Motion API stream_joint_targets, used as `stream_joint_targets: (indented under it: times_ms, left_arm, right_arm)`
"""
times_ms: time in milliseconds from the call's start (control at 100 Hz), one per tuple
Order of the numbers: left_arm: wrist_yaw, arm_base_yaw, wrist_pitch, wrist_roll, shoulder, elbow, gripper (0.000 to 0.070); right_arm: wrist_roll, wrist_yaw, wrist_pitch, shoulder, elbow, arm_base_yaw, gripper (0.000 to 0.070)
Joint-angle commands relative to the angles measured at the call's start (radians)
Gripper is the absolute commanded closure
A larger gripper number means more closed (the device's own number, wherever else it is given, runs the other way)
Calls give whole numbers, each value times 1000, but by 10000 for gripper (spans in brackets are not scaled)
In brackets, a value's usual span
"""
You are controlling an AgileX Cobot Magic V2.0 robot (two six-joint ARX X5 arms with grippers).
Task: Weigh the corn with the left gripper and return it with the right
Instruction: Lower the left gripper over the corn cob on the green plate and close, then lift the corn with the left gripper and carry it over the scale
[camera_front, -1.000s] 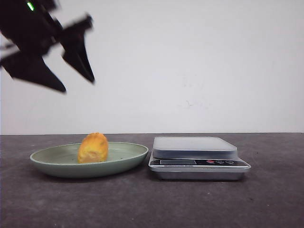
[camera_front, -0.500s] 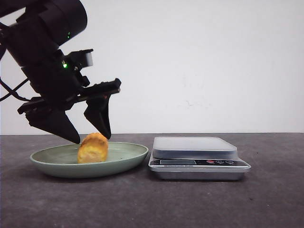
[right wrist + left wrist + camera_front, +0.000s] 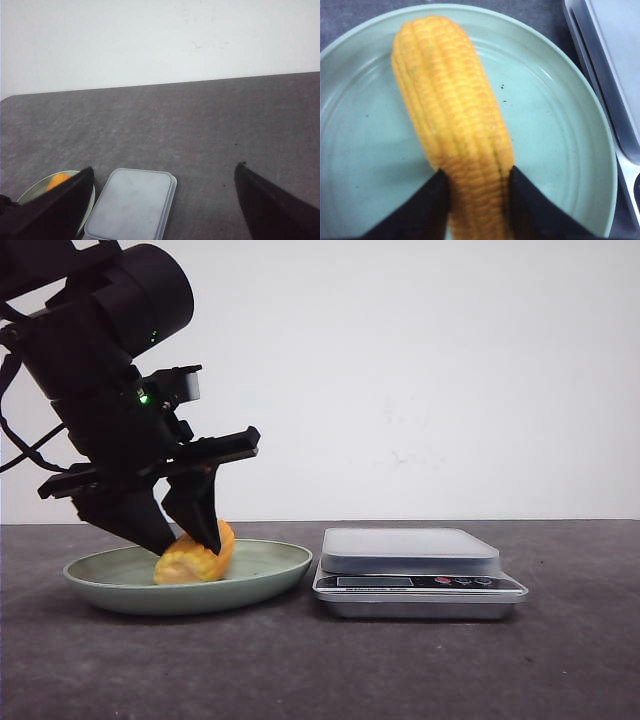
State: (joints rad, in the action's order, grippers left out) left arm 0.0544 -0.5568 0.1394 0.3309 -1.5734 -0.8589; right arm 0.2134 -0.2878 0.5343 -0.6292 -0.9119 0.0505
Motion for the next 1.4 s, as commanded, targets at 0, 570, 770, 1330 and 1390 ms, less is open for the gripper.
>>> stream_joint_targets:
  times_ms: [0, 570, 770, 1330, 1390]
  left_arm:
    - [3, -10, -2, 3, -18, -14, 695]
    - [-2, -137, 150, -6, 86, -285, 694]
    - [0, -200, 151, 3, -8, -430, 694]
    - [28, -278, 170, 48, -324, -597, 694]
    - [28, -278, 177, 55, -338, -597, 694]
  right_arm:
    - [-10, -1, -9, -3, -19, 2, 131]
    - [-8, -1, -1, -3, -19, 2, 131]
    - [-7, -1, -1, -3, -19, 2, 131]
    - [-8, -1, 16, -3, -19, 19, 131]
    - [-8, -1, 22, -3, -19, 19, 131]
